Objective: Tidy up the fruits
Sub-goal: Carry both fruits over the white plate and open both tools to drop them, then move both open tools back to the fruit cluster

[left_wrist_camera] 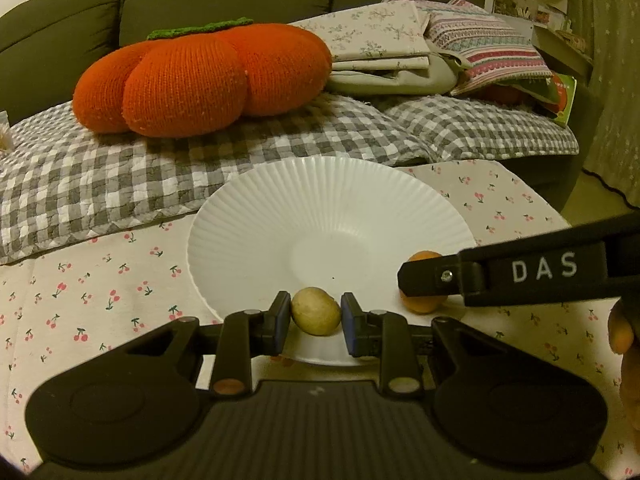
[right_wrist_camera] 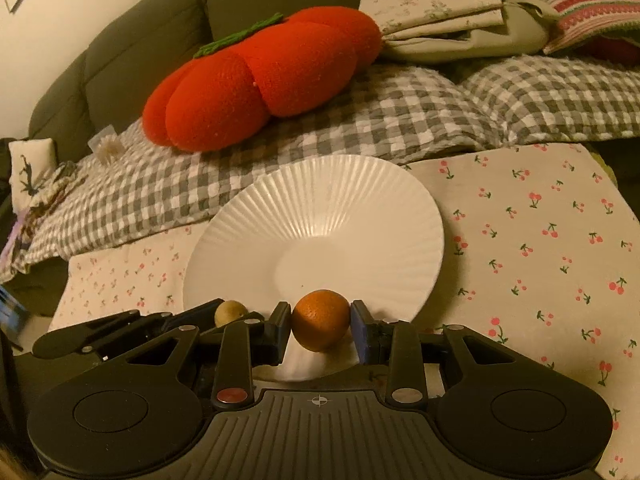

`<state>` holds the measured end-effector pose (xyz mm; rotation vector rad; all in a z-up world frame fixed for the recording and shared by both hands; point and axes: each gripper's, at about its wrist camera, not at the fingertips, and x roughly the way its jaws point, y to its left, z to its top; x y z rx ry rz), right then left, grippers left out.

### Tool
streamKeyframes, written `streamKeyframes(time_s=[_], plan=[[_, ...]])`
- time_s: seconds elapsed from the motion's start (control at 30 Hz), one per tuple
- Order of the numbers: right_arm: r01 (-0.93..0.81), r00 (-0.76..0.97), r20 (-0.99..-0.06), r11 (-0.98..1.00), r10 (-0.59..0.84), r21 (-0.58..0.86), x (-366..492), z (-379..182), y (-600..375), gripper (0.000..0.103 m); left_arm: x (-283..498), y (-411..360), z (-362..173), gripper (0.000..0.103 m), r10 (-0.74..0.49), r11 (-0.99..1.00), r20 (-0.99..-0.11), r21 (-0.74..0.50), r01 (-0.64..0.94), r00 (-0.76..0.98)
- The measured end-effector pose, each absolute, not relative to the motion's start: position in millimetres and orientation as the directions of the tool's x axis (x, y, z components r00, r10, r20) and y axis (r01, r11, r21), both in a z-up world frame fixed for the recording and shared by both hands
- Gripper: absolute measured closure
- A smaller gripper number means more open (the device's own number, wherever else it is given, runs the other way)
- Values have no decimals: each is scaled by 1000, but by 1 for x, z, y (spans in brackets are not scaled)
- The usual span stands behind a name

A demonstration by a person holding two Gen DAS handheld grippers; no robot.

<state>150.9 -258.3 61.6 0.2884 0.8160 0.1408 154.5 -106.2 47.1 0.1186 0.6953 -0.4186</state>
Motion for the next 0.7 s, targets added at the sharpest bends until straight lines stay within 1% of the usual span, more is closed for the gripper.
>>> streamKeyframes(time_s=[0.07,0.13,0.17,0.2,0.27,0.53,0.6,0.67,0.7], plan=[[-7,678,-696,950,234,313,151,62,-259,69,154,-106,48,68,-339,910,-643,-38,414,687],[0,678,-696,947,235,320,151,62,-261,69,154,-105,49,52,-342,910,-642,-45,412,686],[6,678,-697,947,232,321,150,63,-261,68,153,-104,50,49,-346,910,-639,-50,412,687],[11,680,-696,946,231,325,150,63,-263,59,152,-103,51,44,-350,909,-635,-54,413,688],[22,688,-689,941,230,337,149,66,-265,52,150,-103,54,43,-355,909,-631,-61,411,690],[55,712,-654,908,255,414,136,87,-281,52,140,-95,70,42,-365,918,-619,-116,379,696],[56,719,-648,909,251,413,130,93,-283,44,134,-92,75,42,-356,923,-616,-116,366,702],[59,718,-653,913,242,403,124,97,-283,38,128,-90,79,42,-338,931,-618,-106,350,710],[54,718,-652,913,246,404,120,99,-283,38,125,-88,81,42,-329,934,-619,-103,342,713]])
